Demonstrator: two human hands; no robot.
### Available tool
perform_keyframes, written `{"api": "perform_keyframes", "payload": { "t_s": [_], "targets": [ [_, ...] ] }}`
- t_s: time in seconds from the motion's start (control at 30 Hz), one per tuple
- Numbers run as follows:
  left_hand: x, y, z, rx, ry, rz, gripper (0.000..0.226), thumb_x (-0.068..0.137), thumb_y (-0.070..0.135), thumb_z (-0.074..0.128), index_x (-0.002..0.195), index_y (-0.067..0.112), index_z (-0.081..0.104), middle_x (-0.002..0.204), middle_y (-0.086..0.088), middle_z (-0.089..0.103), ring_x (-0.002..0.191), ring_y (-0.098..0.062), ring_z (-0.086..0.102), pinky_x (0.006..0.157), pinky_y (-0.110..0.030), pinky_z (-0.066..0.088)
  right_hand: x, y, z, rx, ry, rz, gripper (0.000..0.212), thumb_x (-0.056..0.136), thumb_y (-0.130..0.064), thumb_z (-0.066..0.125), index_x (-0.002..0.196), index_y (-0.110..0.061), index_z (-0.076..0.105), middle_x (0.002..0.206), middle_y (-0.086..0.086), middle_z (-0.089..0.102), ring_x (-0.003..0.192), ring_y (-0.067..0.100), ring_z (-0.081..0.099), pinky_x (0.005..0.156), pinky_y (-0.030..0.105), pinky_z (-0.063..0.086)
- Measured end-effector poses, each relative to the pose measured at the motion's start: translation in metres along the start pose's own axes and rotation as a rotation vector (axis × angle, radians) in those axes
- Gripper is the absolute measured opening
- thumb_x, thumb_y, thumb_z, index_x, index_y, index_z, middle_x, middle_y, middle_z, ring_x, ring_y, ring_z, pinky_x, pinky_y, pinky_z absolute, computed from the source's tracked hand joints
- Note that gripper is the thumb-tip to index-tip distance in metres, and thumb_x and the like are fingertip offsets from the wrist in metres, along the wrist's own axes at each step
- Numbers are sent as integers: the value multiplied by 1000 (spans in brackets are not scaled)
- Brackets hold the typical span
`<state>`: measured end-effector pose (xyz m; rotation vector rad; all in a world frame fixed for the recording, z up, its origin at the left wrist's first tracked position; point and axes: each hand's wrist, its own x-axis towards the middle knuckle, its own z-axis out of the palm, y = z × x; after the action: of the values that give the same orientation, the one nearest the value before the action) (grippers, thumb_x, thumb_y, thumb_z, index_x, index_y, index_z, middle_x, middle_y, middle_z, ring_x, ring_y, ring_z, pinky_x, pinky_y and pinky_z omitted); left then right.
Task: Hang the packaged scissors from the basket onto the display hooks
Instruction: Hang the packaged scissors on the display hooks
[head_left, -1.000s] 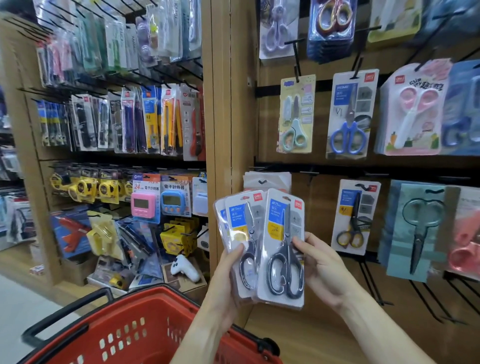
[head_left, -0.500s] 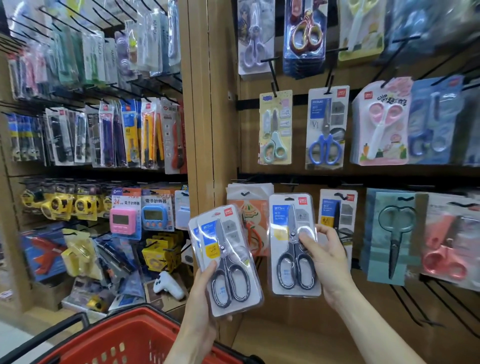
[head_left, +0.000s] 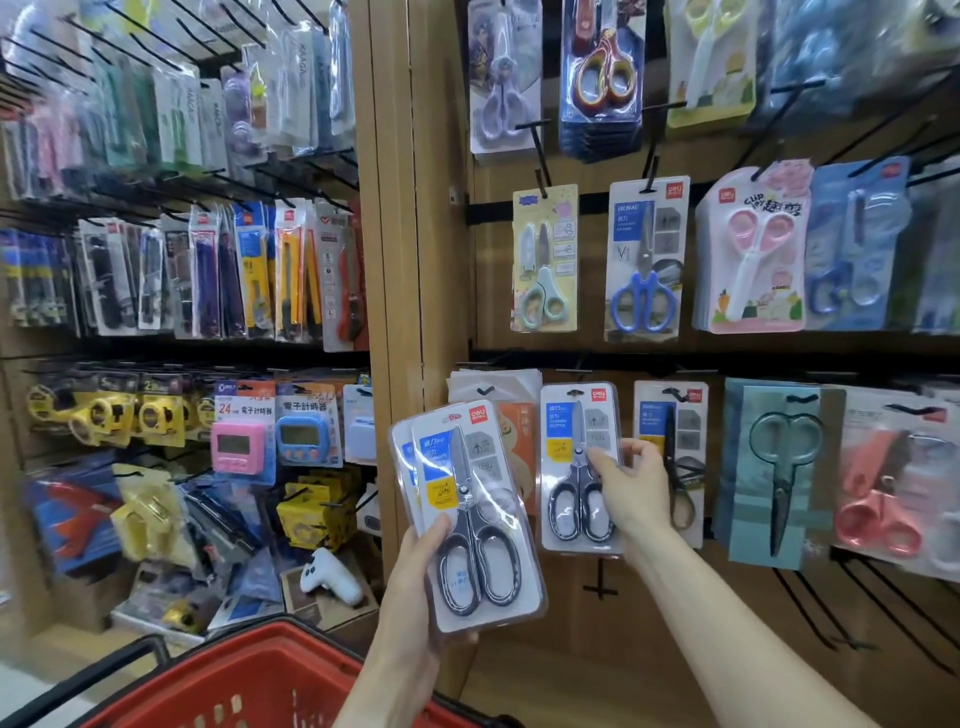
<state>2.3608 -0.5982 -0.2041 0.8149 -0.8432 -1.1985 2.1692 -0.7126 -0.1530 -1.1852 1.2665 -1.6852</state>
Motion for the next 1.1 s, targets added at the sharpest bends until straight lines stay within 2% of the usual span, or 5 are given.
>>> {"api": "perform_keyframes", "payload": {
  "t_s": [0.23, 0.33, 0.5, 0.73, 1.1],
  "targets": [
    [-3, 1, 5, 34, -13, 0, 45, 93, 47, 65, 133, 26, 63, 102, -5, 79, 69, -20, 74, 41, -27, 49, 33, -3, 13, 74, 28, 239, 34, 95, -25, 76, 118, -6, 59, 114, 9, 67, 84, 24, 62, 77, 32, 51],
    [-5, 0, 7, 49, -28, -17, 42, 96, 45, 64, 132, 25, 63, 95, -5, 78, 62, -18, 72, 38, -25, 45, 33, 3, 11, 62, 56, 244, 52, 95, -27, 76, 138, -4, 58, 127, 18, 67, 108, 35, 65, 96, 43, 53],
    [-5, -4, 9, 55, -49, -30, 46, 93, 47, 65, 134, 27, 62, 99, -8, 78, 63, -21, 72, 37, -26, 45, 9, 5, 5, -381, 240, 225, 48, 91, -35, 75, 123, -3, 63, 119, 15, 69, 109, 38, 65, 92, 46, 57],
    [0, -12, 13, 61, -50, -40, 57, 80, 55, 73, 133, 34, 65, 118, -9, 79, 99, -35, 75, 76, -48, 57, -73, -15, 3, -110, -368, -63, 52, 71, -56, 88, 103, -19, 71, 91, 3, 77, 83, 16, 75, 73, 33, 58],
    [6, -15, 13, 73, 2, -32, 53, 91, 64, 64, 134, 33, 65, 123, -2, 78, 112, -29, 75, 99, -56, 57, -65, -10, -10, 68, -551, 132, 31, 96, -7, 70, 118, 9, 55, 97, 13, 80, 82, 19, 76, 74, 27, 60]
  ]
}}
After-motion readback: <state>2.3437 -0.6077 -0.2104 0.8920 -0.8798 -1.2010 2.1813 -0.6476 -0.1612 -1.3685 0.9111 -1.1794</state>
